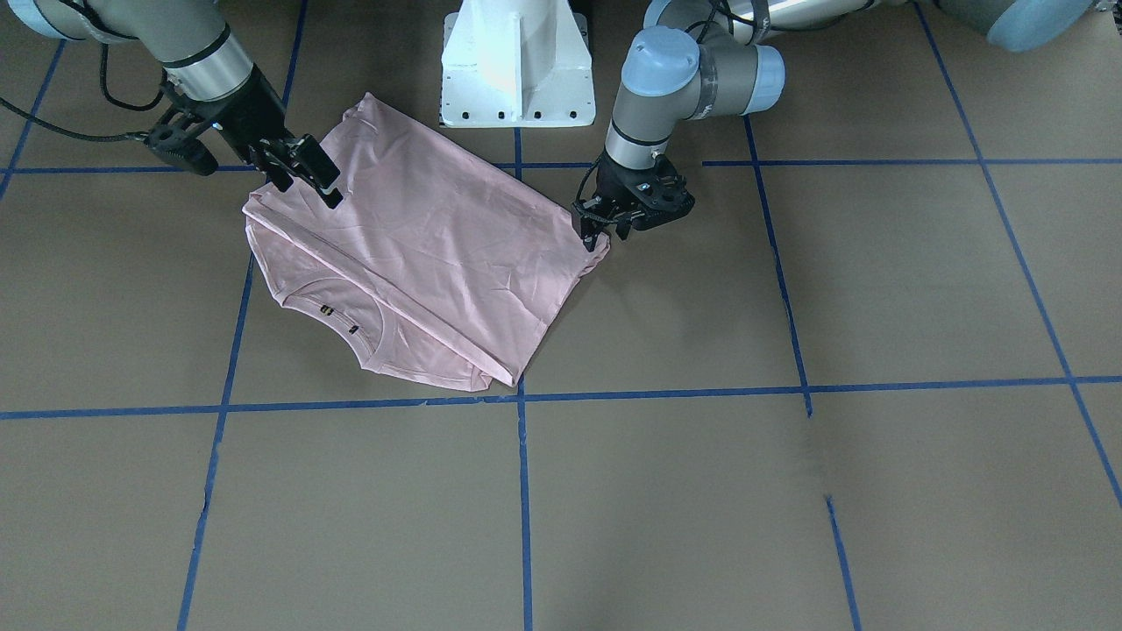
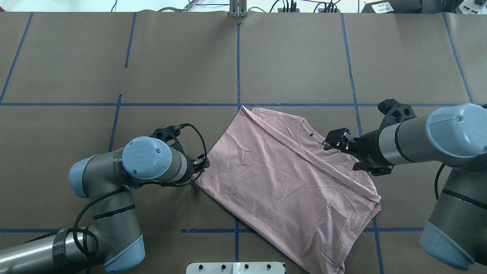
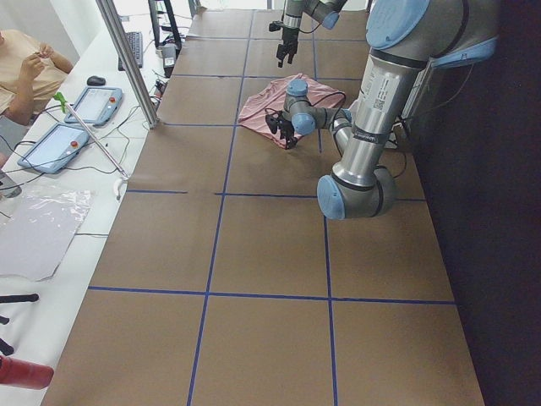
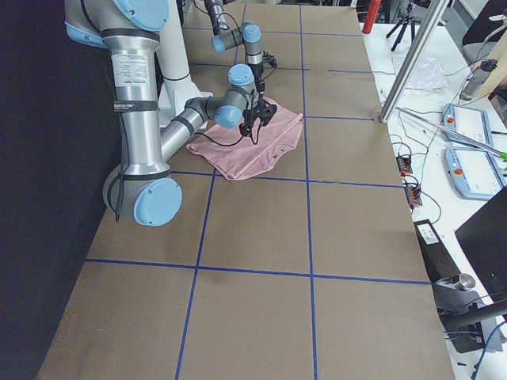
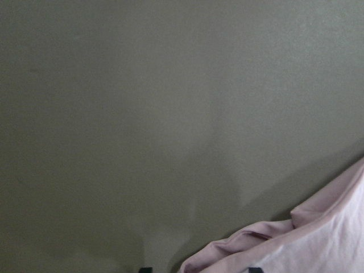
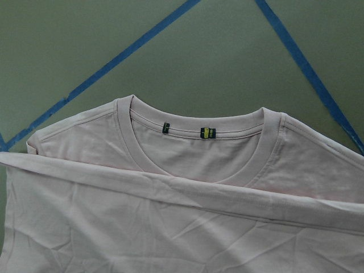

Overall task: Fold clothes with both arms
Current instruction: 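Grasp the shirt edge with the right gripper and pull it while the left gripper approaches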

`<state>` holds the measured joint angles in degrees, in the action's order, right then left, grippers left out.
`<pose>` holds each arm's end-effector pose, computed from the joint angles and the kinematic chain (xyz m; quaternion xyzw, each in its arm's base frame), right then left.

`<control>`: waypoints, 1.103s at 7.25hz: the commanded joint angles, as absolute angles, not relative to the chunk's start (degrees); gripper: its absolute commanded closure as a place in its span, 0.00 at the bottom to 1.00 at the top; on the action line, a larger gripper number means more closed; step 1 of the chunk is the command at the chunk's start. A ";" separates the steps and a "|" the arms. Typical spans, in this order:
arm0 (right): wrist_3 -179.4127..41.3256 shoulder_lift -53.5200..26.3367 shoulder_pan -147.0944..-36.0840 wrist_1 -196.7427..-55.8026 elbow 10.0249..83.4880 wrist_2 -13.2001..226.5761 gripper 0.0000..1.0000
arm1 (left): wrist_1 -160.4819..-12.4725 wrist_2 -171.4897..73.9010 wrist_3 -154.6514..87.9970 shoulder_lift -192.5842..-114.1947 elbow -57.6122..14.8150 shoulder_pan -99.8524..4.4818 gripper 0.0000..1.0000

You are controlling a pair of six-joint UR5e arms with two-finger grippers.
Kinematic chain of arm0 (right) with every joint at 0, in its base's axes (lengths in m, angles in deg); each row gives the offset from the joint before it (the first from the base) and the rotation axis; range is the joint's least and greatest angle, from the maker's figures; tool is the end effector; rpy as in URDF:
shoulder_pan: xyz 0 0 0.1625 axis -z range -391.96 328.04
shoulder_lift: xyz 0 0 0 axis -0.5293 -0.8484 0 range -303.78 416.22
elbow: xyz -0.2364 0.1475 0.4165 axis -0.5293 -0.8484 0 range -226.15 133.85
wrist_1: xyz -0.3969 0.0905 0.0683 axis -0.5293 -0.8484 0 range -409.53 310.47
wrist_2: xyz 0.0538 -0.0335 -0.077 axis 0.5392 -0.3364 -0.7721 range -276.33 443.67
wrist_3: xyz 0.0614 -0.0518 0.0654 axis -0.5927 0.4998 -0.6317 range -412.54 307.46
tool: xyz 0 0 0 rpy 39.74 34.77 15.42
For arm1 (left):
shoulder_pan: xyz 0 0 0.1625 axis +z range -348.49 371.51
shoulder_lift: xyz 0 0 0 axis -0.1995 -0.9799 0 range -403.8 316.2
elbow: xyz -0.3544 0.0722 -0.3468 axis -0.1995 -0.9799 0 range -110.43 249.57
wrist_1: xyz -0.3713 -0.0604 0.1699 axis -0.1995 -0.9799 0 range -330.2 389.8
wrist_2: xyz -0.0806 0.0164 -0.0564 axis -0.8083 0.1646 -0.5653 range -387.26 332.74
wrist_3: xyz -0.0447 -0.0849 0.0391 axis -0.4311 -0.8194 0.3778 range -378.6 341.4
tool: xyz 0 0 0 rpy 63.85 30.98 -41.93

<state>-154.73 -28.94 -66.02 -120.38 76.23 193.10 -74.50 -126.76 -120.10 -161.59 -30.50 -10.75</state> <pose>-0.3506 -0.3562 0.3966 -0.0578 -0.4853 0.2679 0.8303 0.5890 -0.3665 0.3498 -0.0330 0.4432 -0.2250 0.8671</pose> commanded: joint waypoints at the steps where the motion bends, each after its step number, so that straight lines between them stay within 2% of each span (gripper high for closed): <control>1: -154.23 -28.95 -66.50 -120.45 76.19 193.09 0.00 | -74.35 -126.75 -120.11 -161.83 -30.27 -10.46 0.47; 3: -154.23 -28.95 -66.59 -120.45 76.28 193.18 0.00 | -74.44 -126.67 -120.11 -161.83 -29.66 -10.46 0.54; 4: -154.06 -28.86 -66.59 -120.45 76.28 193.18 0.00 | -74.44 -126.67 -120.11 -161.83 -29.66 -10.46 0.65; 5: -154.06 -28.86 -66.76 -120.45 76.28 193.18 0.00 | -74.35 -126.67 -120.02 -161.83 -29.74 -10.46 0.95; 6: -154.06 -28.95 -66.76 -120.37 76.28 193.26 0.00 | -74.44 -126.67 -120.02 -161.92 -29.75 -10.46 1.00; 8: -153.97 -28.95 -66.76 -120.45 76.63 193.44 0.00 | -74.35 -126.14 -120.02 -161.83 -30.36 -10.64 1.00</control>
<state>-154.00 -28.94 -66.75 -120.43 76.48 193.37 -74.37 -126.54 -120.03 -161.89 -29.93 -10.54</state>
